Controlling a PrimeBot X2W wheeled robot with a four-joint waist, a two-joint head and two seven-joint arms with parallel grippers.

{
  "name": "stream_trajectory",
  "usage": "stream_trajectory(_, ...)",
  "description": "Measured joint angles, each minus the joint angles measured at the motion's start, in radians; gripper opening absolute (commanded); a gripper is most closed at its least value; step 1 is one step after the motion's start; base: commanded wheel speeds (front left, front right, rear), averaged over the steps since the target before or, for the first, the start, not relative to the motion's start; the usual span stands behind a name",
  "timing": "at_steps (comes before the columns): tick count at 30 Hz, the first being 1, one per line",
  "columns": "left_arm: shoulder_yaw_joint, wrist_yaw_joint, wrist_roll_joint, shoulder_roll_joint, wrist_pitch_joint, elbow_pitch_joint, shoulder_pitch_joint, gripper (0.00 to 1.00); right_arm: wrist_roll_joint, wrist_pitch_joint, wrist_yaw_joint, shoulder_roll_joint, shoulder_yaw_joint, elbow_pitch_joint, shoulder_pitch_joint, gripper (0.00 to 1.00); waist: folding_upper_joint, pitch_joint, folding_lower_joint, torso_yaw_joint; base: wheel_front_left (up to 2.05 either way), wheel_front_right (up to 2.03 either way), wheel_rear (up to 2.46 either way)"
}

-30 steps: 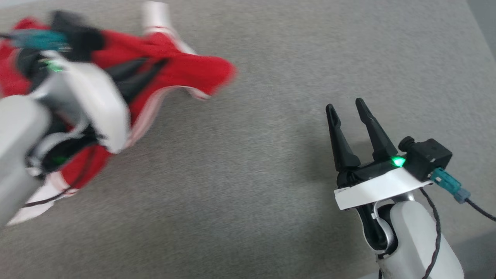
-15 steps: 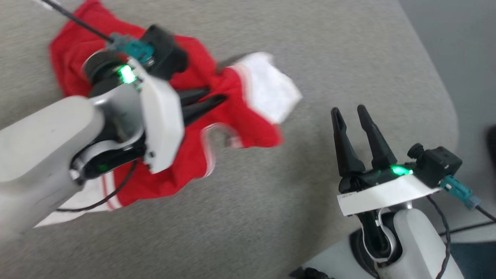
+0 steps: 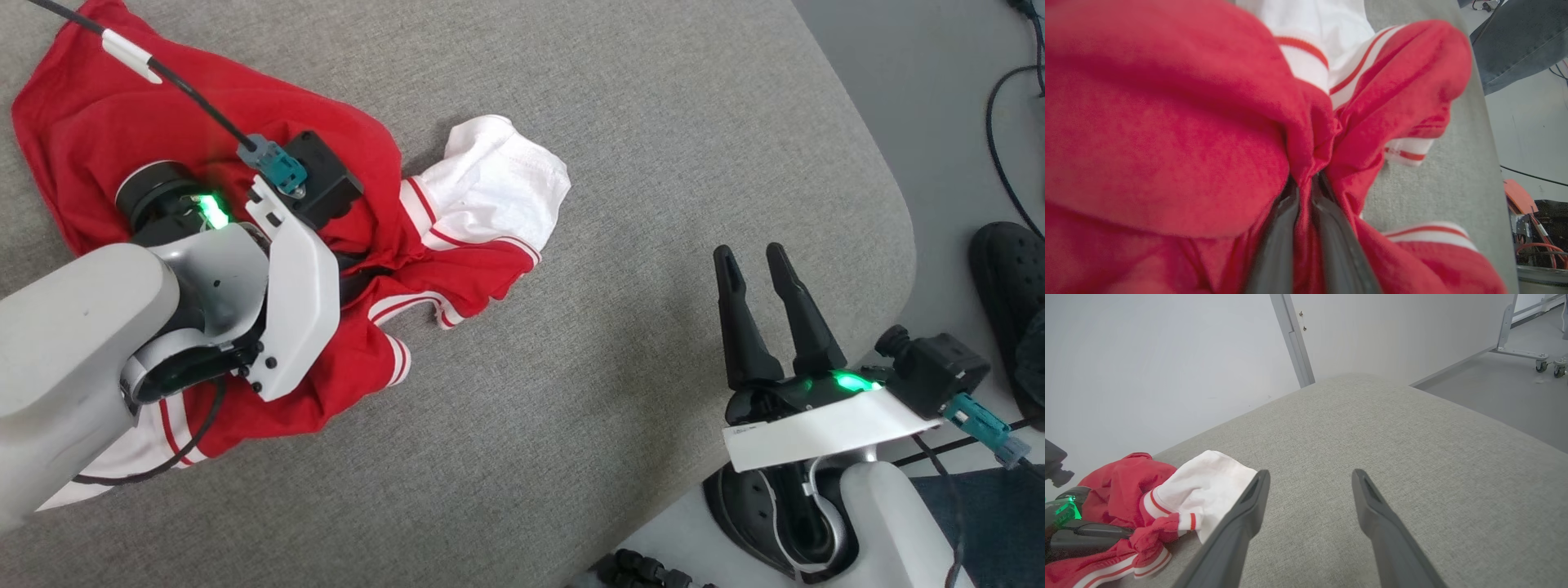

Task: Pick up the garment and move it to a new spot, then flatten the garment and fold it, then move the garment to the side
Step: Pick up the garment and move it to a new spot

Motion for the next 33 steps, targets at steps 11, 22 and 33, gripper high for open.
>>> stream_trajectory(11,-0.015,0.001,-0.089,-0.011,-0.200,-0.034,-0.045,1.00,-0.099,0.000,0.000,0.000,-0.026,0.019,-0.041,1.00,0.0000,-0.036,0.0000,0.076,0.00,0.00,0.00)
stream_trajectory(22,-0.012,0.001,-0.226,0.001,-0.672,0.059,0.063,1.00,-0.288,0.000,0.000,0.000,-0.106,0.072,-0.087,1.00,0.0000,-0.100,0.0000,0.289,0.00,0.00,0.00)
stream_trajectory(33,0.248,0.001,-0.213,-0.153,-0.771,0.285,0.416,1.00,-0.458,0.000,0.000,0.001,-0.228,0.110,-0.047,1.00,0.0000,-0.197,0.0000,0.494,0.00,0.00,0.00)
